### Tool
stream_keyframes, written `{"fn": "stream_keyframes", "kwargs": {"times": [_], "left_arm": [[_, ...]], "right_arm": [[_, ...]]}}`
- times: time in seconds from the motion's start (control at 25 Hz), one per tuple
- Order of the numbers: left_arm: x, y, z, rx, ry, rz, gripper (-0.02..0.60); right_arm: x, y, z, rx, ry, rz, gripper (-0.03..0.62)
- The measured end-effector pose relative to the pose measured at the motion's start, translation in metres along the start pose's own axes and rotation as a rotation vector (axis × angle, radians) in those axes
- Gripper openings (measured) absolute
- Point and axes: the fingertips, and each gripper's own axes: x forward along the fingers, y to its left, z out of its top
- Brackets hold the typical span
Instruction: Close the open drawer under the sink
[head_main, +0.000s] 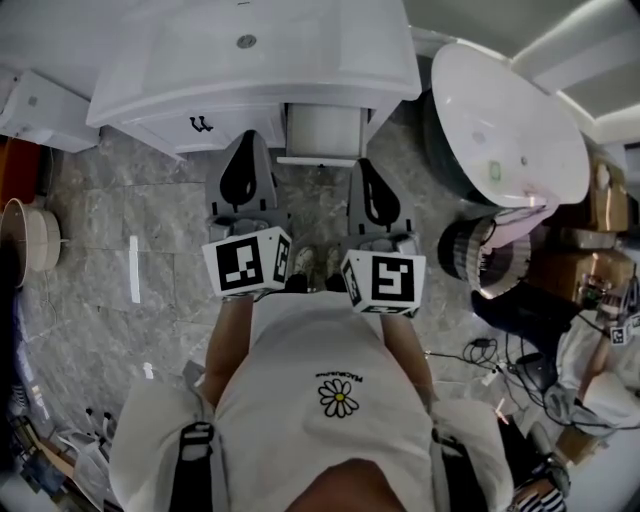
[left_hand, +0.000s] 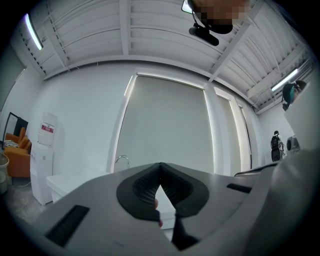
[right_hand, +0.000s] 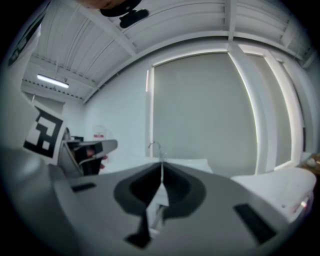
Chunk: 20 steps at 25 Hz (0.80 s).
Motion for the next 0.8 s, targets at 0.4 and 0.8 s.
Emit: {"fn": "stream_keyframes", "kwargs": {"times": [0.4, 0.8], "left_arm": [[0.032, -0.003, -0.019, -0.007, -0.015, -0.061, 0.020], [0.078, 0.013, -0.127, 0.044, -0.003, -0.071, 0.021]], "right_arm": [[0.038, 0.001, -0.009, 0.035, -0.031, 0.051, 0.030], [0.114, -0.012, -0.077, -0.141, -0.148, -0.028, 0.029]]}}
